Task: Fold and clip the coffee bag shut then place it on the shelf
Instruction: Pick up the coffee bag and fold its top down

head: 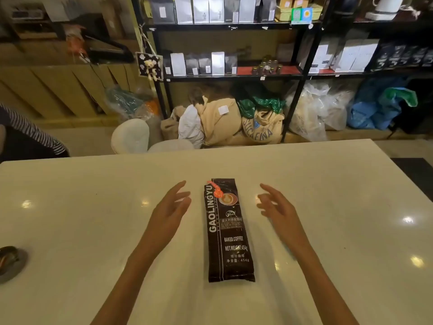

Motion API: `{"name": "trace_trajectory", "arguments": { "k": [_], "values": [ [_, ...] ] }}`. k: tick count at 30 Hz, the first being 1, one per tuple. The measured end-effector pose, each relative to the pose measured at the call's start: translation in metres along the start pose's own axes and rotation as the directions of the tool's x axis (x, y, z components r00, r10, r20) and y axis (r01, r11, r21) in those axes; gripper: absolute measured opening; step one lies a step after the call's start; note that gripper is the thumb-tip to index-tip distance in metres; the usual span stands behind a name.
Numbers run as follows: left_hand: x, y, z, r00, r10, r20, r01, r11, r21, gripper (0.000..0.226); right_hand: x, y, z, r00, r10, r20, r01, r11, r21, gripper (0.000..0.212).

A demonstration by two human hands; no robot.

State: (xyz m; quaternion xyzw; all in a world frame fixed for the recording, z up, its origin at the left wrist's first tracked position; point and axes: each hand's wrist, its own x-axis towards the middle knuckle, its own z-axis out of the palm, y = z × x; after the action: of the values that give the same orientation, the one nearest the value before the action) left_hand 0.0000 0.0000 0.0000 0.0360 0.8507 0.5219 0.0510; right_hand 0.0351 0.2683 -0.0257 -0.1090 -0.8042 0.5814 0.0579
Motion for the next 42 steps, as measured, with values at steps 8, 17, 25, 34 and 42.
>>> {"name": "trace_trajectory", "arguments": {
  "k": [8, 17, 25, 34, 42],
  "values": [
    [0.009, -0.028, 0.064, 0.915, -0.319, 0.248, 0.366, 0.914, -0.176, 0.060, 0.000, 0.034, 0.051, 0.974, 0.207, 0.089, -0.208, 0.978, 0.009, 0.035],
    [0.005, -0.039, 0.072, 0.969, -0.180, 0.170, 0.227, 0.921, -0.315, 0.069, -0.008, 0.044, 0.038, 0.976, 0.108, 0.187, -0.135, 0.981, 0.137, 0.051],
    [-0.006, -0.041, 0.071, 0.981, -0.182, 0.068, 0.193, 0.871, -0.452, 0.019, -0.014, 0.041, 0.042, 0.996, 0.064, 0.069, -0.075, 0.985, 0.156, 0.040],
    [-0.004, -0.043, 0.065, 0.989, -0.135, 0.057, 0.147, 0.912, -0.383, 0.005, -0.003, 0.043, 0.042, 0.988, 0.152, 0.010, -0.151, 0.966, 0.212, 0.023],
    [0.008, -0.018, 0.066, 0.994, -0.084, 0.067, 0.105, 0.891, -0.441, 0.018, -0.010, 0.029, 0.041, 0.999, 0.030, 0.014, -0.032, 0.976, 0.215, 0.046]
  ]
}}
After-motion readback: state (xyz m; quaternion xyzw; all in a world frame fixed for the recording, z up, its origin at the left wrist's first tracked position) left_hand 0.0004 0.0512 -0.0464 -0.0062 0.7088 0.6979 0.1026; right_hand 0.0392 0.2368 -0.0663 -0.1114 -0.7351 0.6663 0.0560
